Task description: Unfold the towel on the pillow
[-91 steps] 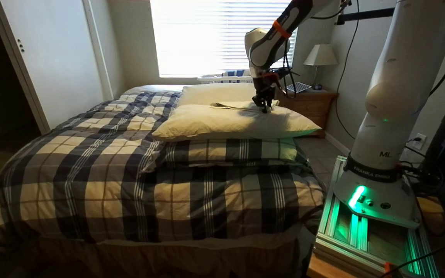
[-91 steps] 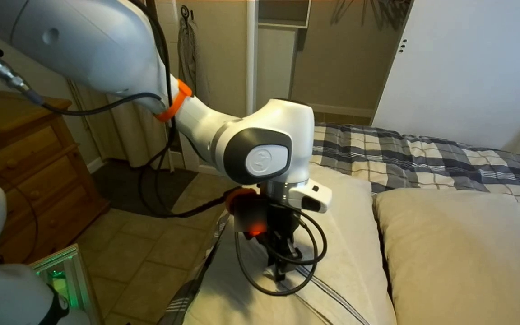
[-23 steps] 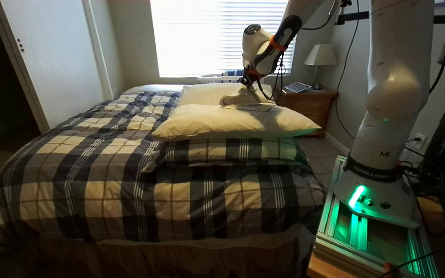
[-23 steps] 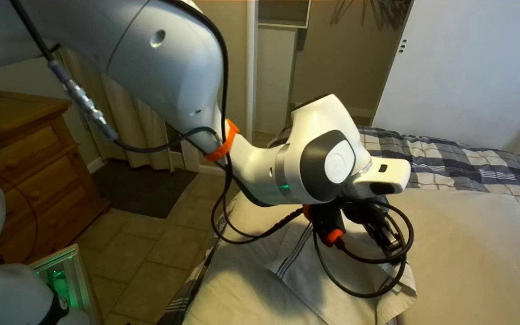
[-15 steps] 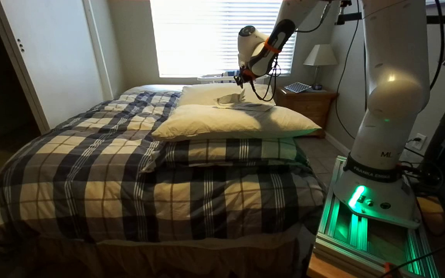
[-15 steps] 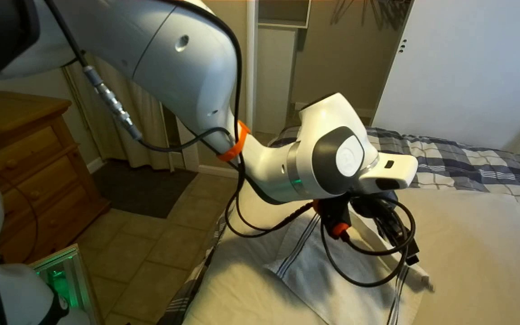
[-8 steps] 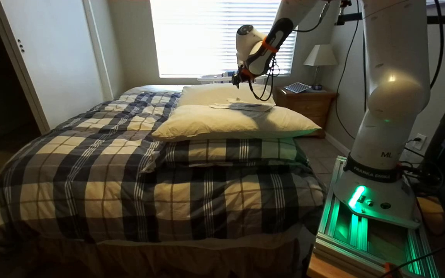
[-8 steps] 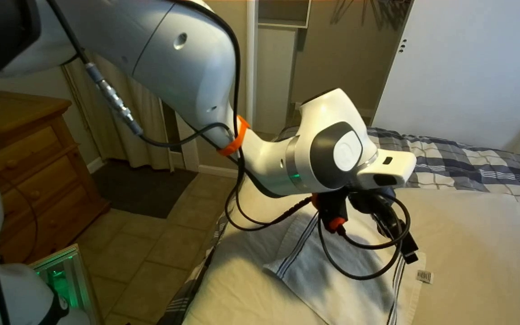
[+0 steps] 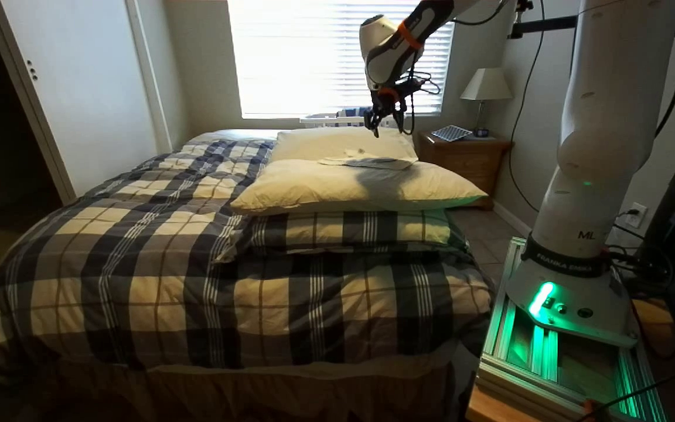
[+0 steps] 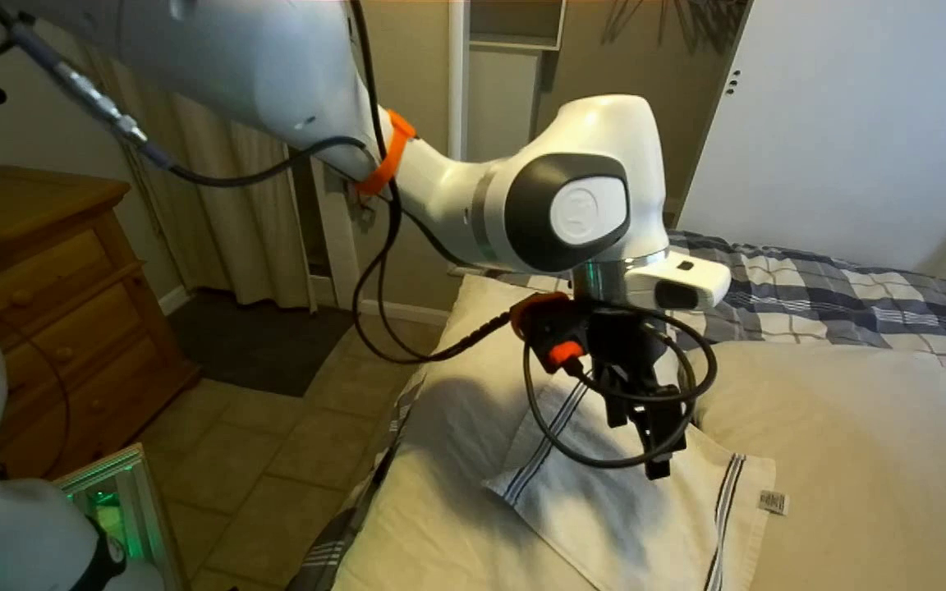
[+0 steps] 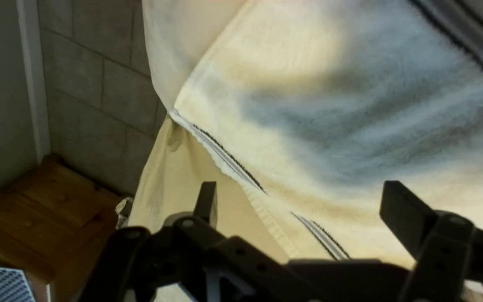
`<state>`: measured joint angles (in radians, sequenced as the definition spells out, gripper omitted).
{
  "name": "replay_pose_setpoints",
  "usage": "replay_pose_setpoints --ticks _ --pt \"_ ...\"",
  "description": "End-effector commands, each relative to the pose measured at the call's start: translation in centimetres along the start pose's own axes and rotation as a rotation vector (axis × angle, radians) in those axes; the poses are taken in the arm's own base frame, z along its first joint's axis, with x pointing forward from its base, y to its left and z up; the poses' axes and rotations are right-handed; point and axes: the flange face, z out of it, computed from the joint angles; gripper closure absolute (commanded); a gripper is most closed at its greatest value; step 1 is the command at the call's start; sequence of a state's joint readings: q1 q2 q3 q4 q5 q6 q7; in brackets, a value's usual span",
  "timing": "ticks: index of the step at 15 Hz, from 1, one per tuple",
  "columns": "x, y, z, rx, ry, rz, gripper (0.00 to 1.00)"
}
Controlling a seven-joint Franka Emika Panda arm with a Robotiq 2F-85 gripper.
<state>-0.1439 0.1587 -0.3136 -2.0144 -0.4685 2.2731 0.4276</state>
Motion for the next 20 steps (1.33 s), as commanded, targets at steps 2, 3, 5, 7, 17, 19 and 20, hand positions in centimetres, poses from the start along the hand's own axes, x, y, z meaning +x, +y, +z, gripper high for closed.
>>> replay_pose_setpoints --ticks 2,3,5,7,17,19,20 --pt "-4.0 1.2 -1.9 0.114 -0.16 -0.138 0.0" --pt "-4.8 1.2 -2.0 0.142 -0.19 -0.167 0.0" --pt "-6.1 1.2 -1.8 0.184 -0.247 -0.216 0.0" --pt "-7.0 1.1 -1.2 0.217 -0.292 -0.243 0.0" --pt "-9.3 -0.3 2.4 0.232 -0.336 -0.259 0.28" --pt "-9.4 -0.5 2.6 0.235 -0.316 -0.257 0.41" --pt "-9.4 -0.7 2.8 0.237 -0.312 -0.26 0.26"
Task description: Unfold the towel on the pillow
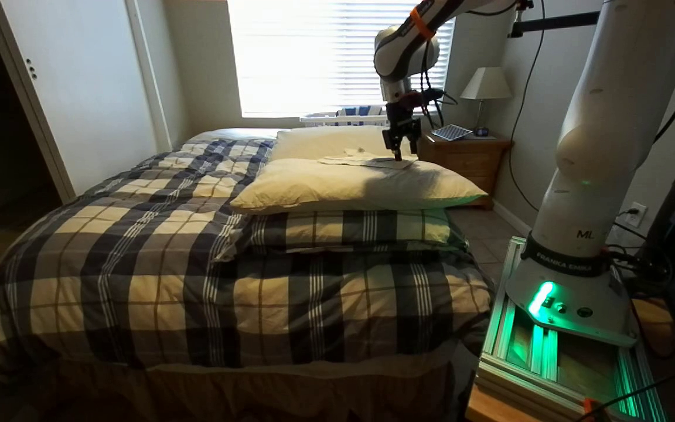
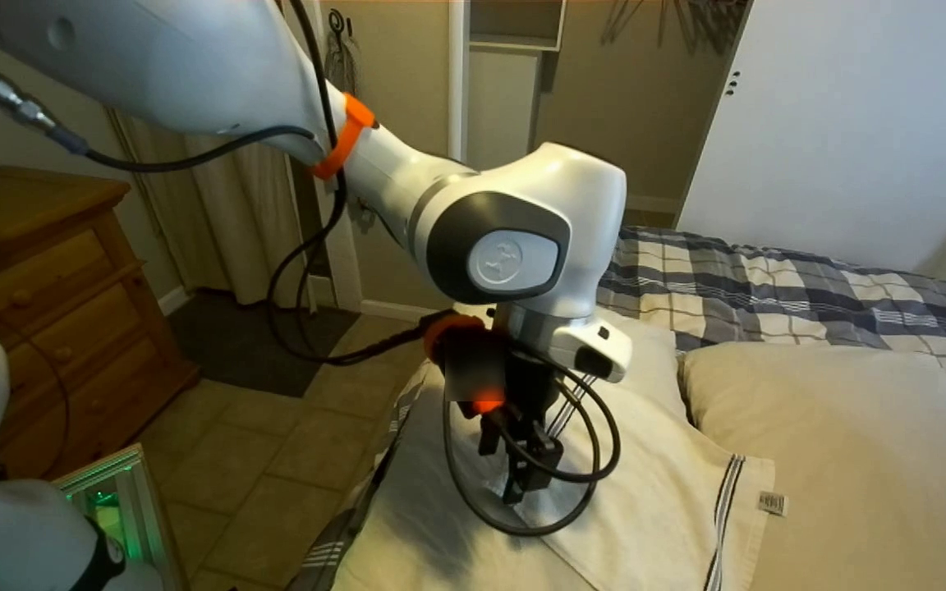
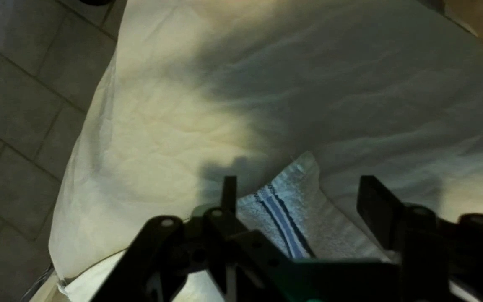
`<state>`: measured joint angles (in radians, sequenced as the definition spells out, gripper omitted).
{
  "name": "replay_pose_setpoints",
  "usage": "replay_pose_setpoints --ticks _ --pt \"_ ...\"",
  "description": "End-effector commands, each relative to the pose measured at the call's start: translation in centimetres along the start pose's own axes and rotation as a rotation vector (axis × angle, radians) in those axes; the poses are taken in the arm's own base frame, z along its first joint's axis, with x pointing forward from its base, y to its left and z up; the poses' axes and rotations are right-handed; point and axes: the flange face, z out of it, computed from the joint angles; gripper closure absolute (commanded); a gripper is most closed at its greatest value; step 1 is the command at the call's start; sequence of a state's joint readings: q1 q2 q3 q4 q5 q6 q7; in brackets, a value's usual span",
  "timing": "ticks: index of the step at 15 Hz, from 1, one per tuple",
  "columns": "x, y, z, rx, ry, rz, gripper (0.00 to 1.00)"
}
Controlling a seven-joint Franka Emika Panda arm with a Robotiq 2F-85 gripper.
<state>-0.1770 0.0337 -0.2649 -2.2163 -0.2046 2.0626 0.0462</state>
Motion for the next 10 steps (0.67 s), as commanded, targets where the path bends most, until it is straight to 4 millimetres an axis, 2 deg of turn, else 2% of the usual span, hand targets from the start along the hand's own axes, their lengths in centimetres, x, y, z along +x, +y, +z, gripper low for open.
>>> replay_pose_setpoints --ticks 1,2,3,6,10 --pt "-0.2 -0.2 0.7 0.034 0.029 -0.006 0.11" --pt "-0.1 -0.3 1.0 0.03 0.032 -0.003 0.06" --pt "0.0 -0.3 1.1 0.031 0.034 -0.006 0.38" --pt "0.0 -0.5 1.6 0.028 0.042 -0.008 0.52" --pt "0.1 -0.4 2.0 0.003 0.024 0.001 0.82"
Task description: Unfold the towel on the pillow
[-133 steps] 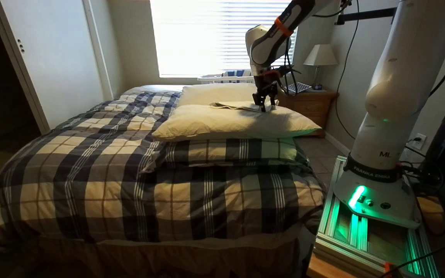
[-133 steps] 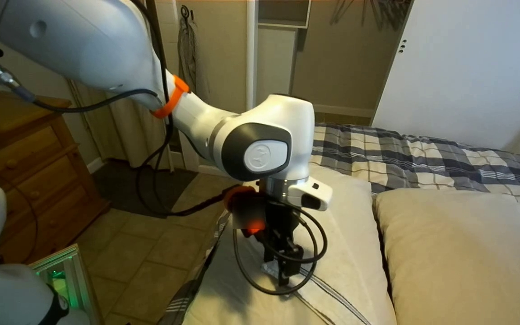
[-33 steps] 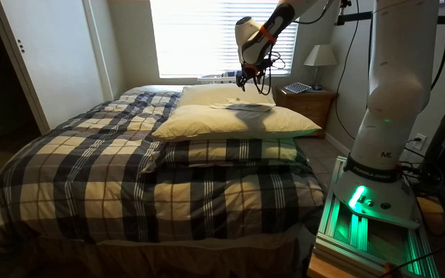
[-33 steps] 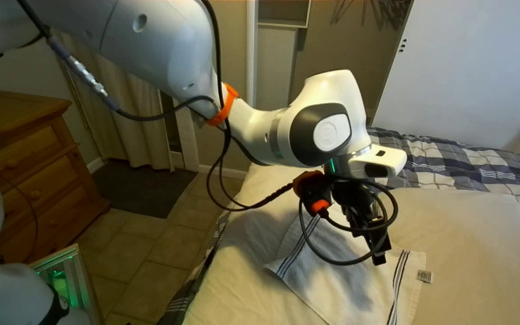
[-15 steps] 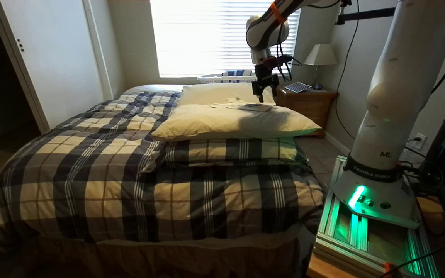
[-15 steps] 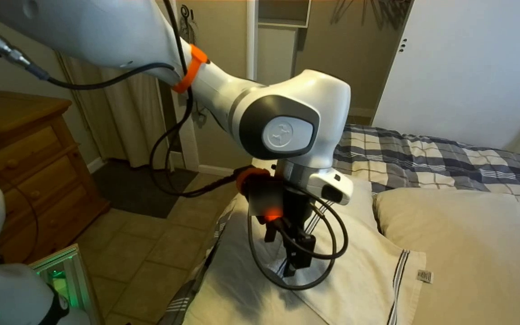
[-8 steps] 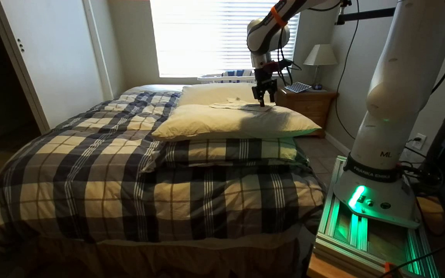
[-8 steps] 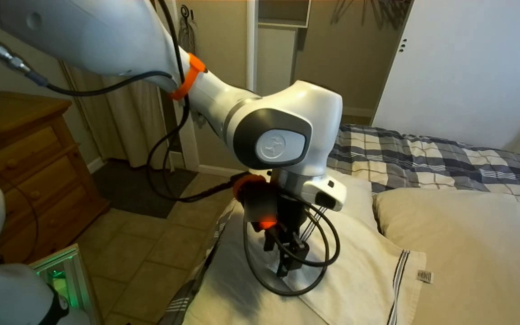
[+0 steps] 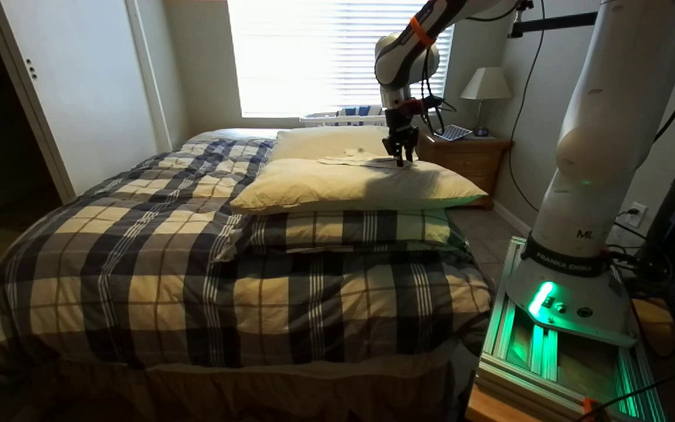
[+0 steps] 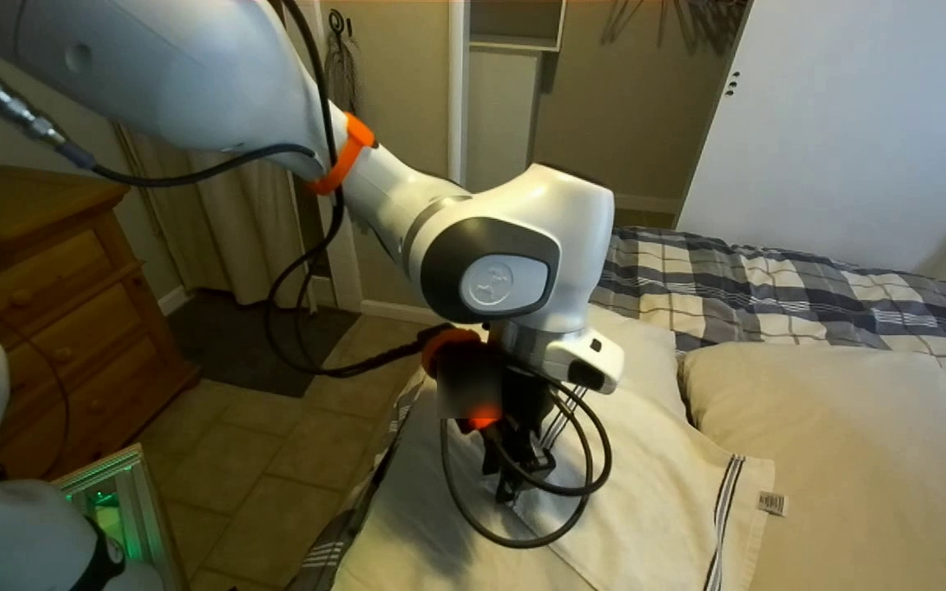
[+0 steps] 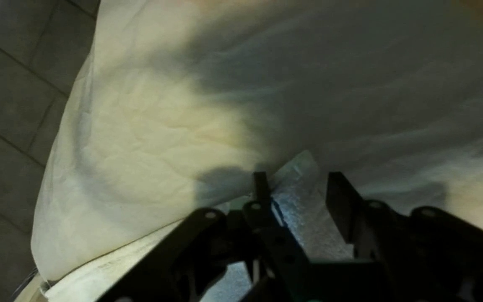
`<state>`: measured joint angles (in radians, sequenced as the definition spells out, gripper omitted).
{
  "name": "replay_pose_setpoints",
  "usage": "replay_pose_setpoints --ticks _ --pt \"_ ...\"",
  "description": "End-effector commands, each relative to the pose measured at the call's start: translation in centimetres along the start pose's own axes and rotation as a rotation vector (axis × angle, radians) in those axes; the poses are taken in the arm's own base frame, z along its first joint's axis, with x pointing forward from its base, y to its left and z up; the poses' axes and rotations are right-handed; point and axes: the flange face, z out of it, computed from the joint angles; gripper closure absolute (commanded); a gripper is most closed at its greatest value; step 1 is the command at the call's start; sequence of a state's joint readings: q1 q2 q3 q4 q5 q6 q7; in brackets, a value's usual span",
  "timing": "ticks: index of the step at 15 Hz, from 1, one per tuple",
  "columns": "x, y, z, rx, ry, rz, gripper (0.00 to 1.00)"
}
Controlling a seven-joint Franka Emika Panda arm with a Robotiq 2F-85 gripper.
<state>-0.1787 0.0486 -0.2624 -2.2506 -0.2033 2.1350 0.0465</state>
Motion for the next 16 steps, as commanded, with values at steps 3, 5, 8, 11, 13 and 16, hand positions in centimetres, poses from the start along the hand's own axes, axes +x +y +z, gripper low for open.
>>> replay_pose_setpoints --ticks 3,5,8,11,13,16 --pt "-0.1 0.2 0.4 0.003 -0.01 0.005 0.98" --pt "-0.4 0.0 0.3 0.016 -0.038 -0.011 1.0" --pt "-1.1 -0.3 0.0 0.007 -0.085 -0.036 0.98" --pt "-2.0 -0.9 -0.1 -0.002 -0.128 -0.083 0.97" --pt "-2.5 -1.4 -0.2 -0.004 -0.146 -0.114 0.97" --pt "-3.1 -2.2 -0.4 -0.006 -0.17 -0.149 0.97"
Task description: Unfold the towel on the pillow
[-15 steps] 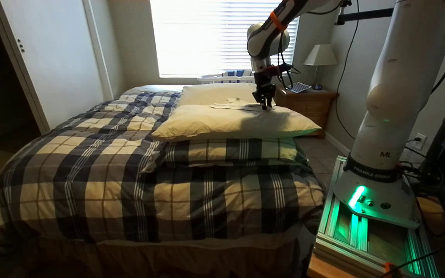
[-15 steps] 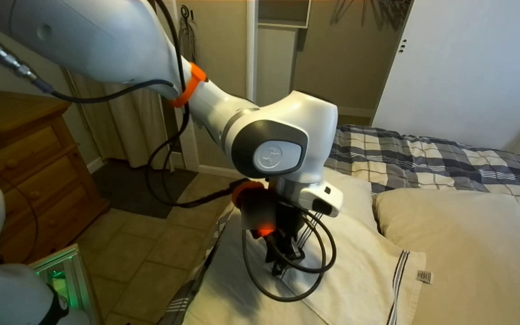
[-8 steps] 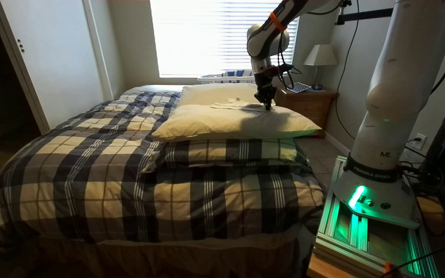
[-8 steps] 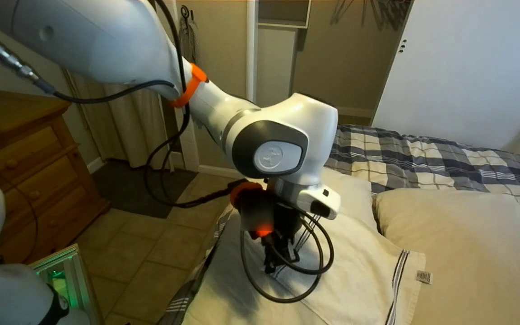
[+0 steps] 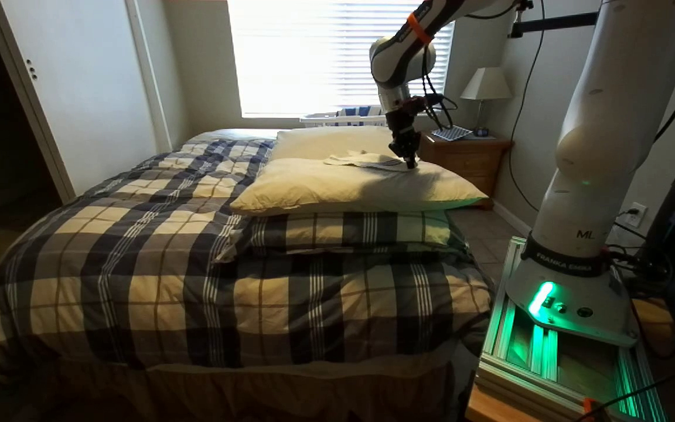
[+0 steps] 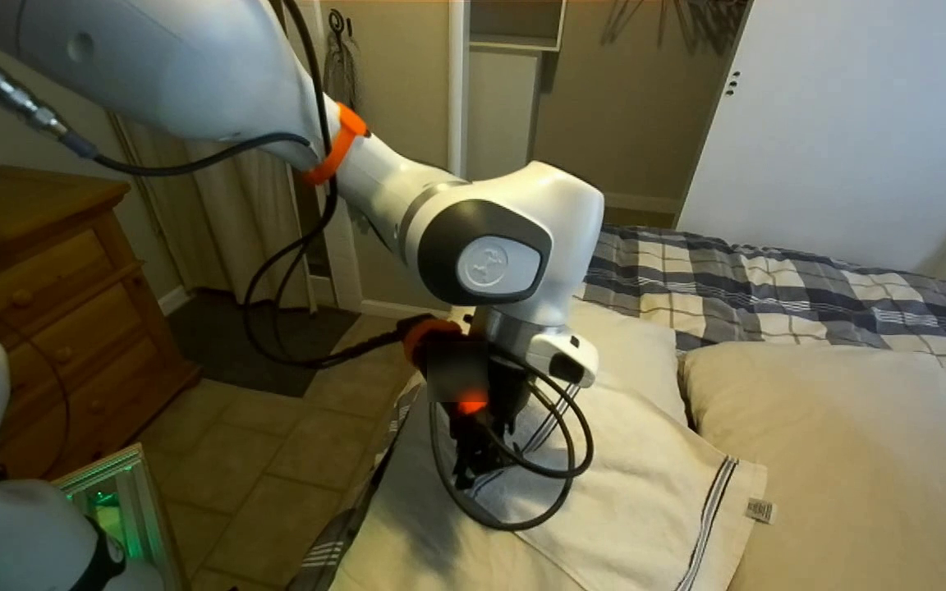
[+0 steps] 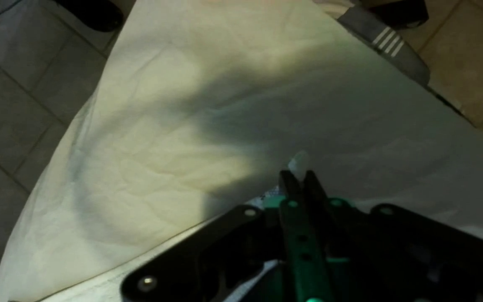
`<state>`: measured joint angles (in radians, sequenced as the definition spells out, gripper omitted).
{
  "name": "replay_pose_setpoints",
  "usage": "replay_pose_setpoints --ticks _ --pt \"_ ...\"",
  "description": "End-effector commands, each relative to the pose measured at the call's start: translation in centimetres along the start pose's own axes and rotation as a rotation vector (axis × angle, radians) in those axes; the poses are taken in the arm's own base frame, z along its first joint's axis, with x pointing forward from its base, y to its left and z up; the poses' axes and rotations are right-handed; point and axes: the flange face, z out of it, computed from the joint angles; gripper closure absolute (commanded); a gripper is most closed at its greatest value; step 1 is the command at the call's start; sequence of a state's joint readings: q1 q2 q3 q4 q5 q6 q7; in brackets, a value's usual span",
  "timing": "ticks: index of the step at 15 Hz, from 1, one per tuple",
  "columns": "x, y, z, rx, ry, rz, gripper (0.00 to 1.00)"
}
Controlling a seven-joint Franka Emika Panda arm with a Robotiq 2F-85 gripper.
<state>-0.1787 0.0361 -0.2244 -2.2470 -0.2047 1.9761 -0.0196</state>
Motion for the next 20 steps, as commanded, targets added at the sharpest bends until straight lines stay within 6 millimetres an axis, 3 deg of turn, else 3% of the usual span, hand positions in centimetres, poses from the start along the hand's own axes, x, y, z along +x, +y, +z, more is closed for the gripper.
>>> replay_pose_setpoints --ticks 1,10,11,12,20 --pt "-1.6 -1.0 -0.3 0.001 -0.047 -0.06 0.97" --pt "-3.1 -2.8 -0.1 -0.012 -0.148 -0.15 0.96" --pt "-3.2 -2.9 -0.4 -0.011 -0.144 -0.156 0.7" --pt "-3.2 -2.9 -0.8 -0.009 -0.133 -0.153 0.68" --pt "-3.1 -2.2 -7.0 0.039 0.062 -0.139 0.13"
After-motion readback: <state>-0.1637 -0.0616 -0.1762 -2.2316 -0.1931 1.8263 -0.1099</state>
